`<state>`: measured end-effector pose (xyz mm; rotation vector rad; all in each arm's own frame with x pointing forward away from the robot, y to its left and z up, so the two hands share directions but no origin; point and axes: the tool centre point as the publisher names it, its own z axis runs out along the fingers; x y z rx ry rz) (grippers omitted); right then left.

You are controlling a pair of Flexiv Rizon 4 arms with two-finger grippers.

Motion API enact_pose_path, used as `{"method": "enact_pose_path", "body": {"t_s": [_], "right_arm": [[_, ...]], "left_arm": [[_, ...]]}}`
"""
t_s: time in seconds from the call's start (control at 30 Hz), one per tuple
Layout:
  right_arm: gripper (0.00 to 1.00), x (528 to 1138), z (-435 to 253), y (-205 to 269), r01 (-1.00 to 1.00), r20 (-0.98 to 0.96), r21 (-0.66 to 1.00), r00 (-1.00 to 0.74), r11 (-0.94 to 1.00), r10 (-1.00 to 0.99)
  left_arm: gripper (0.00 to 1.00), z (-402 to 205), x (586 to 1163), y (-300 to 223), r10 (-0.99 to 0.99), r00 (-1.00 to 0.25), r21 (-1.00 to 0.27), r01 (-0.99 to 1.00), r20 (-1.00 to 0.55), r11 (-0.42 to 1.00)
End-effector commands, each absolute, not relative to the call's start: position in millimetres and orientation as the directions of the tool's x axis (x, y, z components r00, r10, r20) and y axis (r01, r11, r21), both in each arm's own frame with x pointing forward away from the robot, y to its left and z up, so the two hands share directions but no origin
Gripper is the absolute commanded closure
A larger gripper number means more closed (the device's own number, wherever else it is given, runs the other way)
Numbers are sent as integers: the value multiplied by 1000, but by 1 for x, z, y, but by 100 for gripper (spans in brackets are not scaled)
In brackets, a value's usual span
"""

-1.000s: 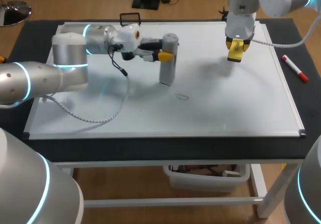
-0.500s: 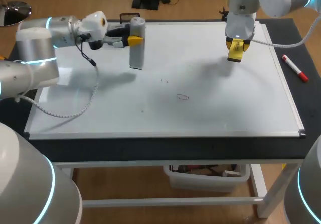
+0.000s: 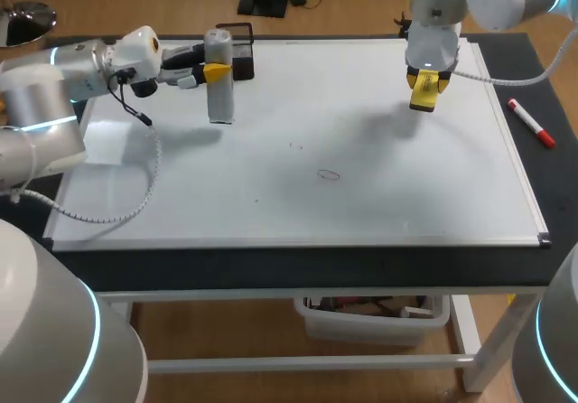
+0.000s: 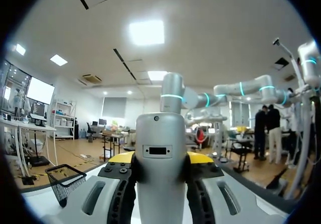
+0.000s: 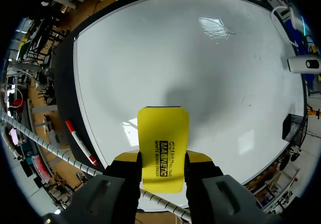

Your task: Pick up the inspection probe, press it on each red-marked spot on the whiteboard one by one, put down the probe, pick up the eraser, and wipe off all the red marks.

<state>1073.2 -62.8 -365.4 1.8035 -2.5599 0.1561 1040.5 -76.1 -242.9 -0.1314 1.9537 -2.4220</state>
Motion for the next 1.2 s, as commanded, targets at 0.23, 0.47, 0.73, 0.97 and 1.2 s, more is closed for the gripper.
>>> {"method": "enact_pose_path", "body": {"t_s": [0.23,0.47,0.73,0.97,1.2], "right_arm": [[100,1074,-365,-63,-940,65,-78,-337,331,-939],[100,1075,-360,-59,-945,68,-82,-323,317,-944],[100,1050,-358,-22,-964,59,-105,-251,244,-966],[100,1013,-366,22,-979,38,-105,-181,176,-983],[100,966,-378,69,-990,11,-84,-114,112,-993]], "left_arm": [[100,-233,1035,-58,-135,-990,-971,-4,37,-237],[100,-233,1035,-58,-135,-990,-971,-4,37,-237],[100,-233,1035,-58,-135,-990,-971,-4,37,-237],[100,-233,1035,-58,-135,-990,-971,-4,37,-237],[100,-233,1035,-58,-135,-990,-971,-4,37,-237]]}}
